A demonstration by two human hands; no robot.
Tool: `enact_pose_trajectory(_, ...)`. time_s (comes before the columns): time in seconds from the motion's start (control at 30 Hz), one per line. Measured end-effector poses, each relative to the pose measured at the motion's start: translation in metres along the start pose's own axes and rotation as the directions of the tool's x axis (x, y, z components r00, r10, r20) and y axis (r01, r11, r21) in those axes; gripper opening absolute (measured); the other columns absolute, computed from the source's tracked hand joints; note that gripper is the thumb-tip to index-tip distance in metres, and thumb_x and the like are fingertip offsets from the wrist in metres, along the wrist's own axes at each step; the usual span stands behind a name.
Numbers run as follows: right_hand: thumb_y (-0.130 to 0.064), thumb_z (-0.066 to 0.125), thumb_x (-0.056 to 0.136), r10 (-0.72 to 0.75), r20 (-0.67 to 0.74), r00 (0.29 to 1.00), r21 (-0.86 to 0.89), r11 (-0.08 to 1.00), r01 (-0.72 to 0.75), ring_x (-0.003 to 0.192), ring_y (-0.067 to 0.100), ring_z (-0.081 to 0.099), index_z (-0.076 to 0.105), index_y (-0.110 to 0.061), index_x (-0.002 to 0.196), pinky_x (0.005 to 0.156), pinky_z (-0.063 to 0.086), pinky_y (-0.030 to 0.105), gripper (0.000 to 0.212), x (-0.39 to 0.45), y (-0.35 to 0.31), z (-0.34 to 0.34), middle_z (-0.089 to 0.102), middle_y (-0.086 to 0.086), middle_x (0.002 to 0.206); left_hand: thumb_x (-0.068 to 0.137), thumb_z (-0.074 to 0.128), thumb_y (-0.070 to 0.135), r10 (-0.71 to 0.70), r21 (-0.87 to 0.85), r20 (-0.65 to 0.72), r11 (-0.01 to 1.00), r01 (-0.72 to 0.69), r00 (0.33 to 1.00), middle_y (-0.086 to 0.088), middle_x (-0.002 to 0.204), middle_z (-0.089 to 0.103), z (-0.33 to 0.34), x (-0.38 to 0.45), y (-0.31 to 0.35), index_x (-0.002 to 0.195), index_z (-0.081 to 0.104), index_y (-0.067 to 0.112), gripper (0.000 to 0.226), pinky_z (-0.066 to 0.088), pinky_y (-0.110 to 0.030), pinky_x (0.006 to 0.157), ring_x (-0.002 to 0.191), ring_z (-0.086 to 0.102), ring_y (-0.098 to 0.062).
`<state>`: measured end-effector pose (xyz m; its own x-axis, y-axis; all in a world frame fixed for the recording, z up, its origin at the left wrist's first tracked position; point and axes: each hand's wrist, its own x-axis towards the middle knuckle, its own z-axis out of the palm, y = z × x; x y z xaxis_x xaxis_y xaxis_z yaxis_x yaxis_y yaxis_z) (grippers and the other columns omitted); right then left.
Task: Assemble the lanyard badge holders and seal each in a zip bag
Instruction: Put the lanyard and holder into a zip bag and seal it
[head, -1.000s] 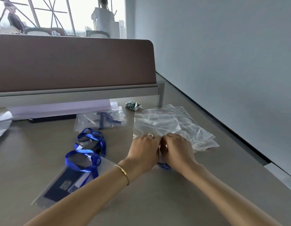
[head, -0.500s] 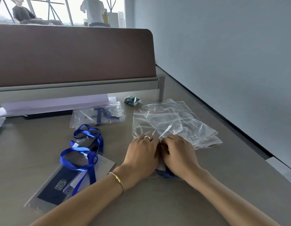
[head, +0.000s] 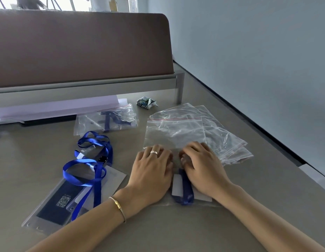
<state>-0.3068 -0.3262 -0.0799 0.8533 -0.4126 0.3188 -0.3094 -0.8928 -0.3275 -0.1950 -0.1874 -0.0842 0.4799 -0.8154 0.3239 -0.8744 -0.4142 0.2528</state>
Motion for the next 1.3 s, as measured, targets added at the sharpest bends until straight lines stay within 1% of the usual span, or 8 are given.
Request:
enact_pose_trajectory(0.2, -0.024, 0.060, 0.093, -0.026, 0.015, 1.000, -0.104, 0.994, 0.028, 0.119, 0.018, 0.051, 0.063, -0.023, 0.123, 0.101, 0.042, 0.032, 0.030, 0.008, 0.002, -0.011, 0.059, -0.007, 0.126, 0.093, 0.039, 0.033, 0.033, 0.035, -0.052, 0.999, -0.031, 0.998, 0.006, 0.121, 0.062, -0.018, 0.009, -0.004, 0.117, 0.061, 0.028, 0.032, 0.040, -0.034, 0.096, 0.112, 0.055, -0.018)
enact_pose_trajectory(0.43, -0.021, 0.057, 0.088, 0.016, 0.052, 0.999, -0.179, 0.984, -0.006, 0.107, 0.025, 0.055, 0.065, -0.017, 0.109, 0.082, 0.044, 0.033, 0.023, 0.053, -0.012, 0.006, 0.061, 0.002, 0.110, 0.088, 0.049, 0.016, 0.020, 0.028, 0.046, 0.999, -0.022, 0.999, -0.005, 0.106, 0.060, 0.002, 0.067, -0.014, 0.100, 0.060, 0.015, 0.016, 0.044, -0.033, 0.084, 0.106, 0.055, -0.026)
enact_pose_trajectory(0.57, -0.032, 0.050, 0.096, 0.069, 0.039, 0.997, -0.128, 0.990, -0.064, 0.123, 0.023, 0.047, 0.059, -0.022, 0.124, 0.103, 0.040, 0.039, 0.031, 0.049, 0.005, 0.012, 0.055, -0.001, 0.131, 0.093, 0.047, 0.024, -0.008, -0.002, 0.013, 1.000, 0.008, 1.000, -0.005, 0.114, 0.056, 0.014, 0.061, -0.030, 0.107, 0.059, 0.018, 0.020, 0.042, -0.035, 0.093, 0.109, 0.051, -0.026)
enact_pose_trajectory(0.73, -0.048, 0.036, 0.101, 0.183, 0.191, 0.964, -0.161, 0.975, -0.153, 0.152, 0.024, 0.013, 0.031, -0.027, 0.152, 0.124, 0.008, 0.045, 0.055, 0.046, 0.017, 0.010, 0.022, 0.004, 0.163, 0.096, 0.042, 0.038, -0.025, 0.080, 0.027, 0.997, 0.023, 0.999, -0.004, 0.136, 0.049, 0.012, 0.058, -0.034, 0.127, 0.051, 0.022, 0.036, 0.027, -0.036, 0.113, 0.131, 0.040, -0.023)
enact_pose_trajectory(0.87, -0.024, 0.058, 0.094, 0.017, -0.044, 0.999, -0.170, 0.985, -0.024, 0.128, 0.024, 0.051, 0.063, -0.018, 0.127, 0.113, 0.033, 0.037, 0.034, 0.063, 0.011, 0.003, 0.061, 0.004, 0.132, 0.086, 0.039, 0.021, 0.169, 0.118, -0.042, 0.979, -0.164, 0.985, -0.005, 0.123, 0.058, 0.003, 0.081, -0.030, 0.117, 0.062, 0.018, 0.039, 0.038, -0.035, 0.105, 0.119, 0.050, -0.025)
enact_pose_trajectory(1.03, -0.024, 0.053, 0.093, 0.048, 0.024, 0.999, -0.126, 0.991, -0.044, 0.113, 0.024, 0.057, 0.066, -0.019, 0.112, 0.089, 0.045, 0.035, 0.024, 0.093, 0.013, 0.012, 0.065, 0.002, 0.118, 0.088, 0.046, 0.017, 0.088, -0.001, 0.085, 0.996, -0.088, 0.992, -0.004, 0.108, 0.058, 0.016, 0.117, -0.038, 0.102, 0.062, 0.018, 0.021, 0.040, -0.032, 0.087, 0.106, 0.055, -0.026)
enact_pose_trajectory(1.17, -0.039, 0.042, 0.100, 0.140, 0.094, 0.986, -0.105, 0.986, -0.130, 0.143, 0.023, 0.032, 0.046, -0.028, 0.140, 0.116, 0.025, 0.039, 0.043, 0.092, 0.030, 0.023, 0.039, 0.001, 0.154, 0.093, 0.042, 0.034, -0.001, -0.017, 0.045, 1.000, 0.002, 0.999, 0.000, 0.125, 0.053, 0.033, 0.118, -0.055, 0.117, 0.055, 0.025, 0.028, 0.036, -0.034, 0.102, 0.119, 0.047, -0.021)
enact_pose_trajectory(1.3, -0.054, 0.024, 0.101, 0.228, 0.232, 0.946, -0.158, 0.968, -0.194, 0.154, 0.022, -0.003, 0.013, -0.034, 0.157, 0.124, -0.002, 0.043, 0.060, 0.094, 0.039, 0.027, 0.003, 0.003, 0.167, 0.096, 0.029, 0.050, -0.129, 0.044, 0.150, 0.991, 0.124, 0.980, -0.001, 0.160, 0.024, 0.037, 0.118, -0.058, 0.149, 0.028, 0.028, 0.057, 0.009, -0.041, 0.122, 0.150, 0.014, -0.019)
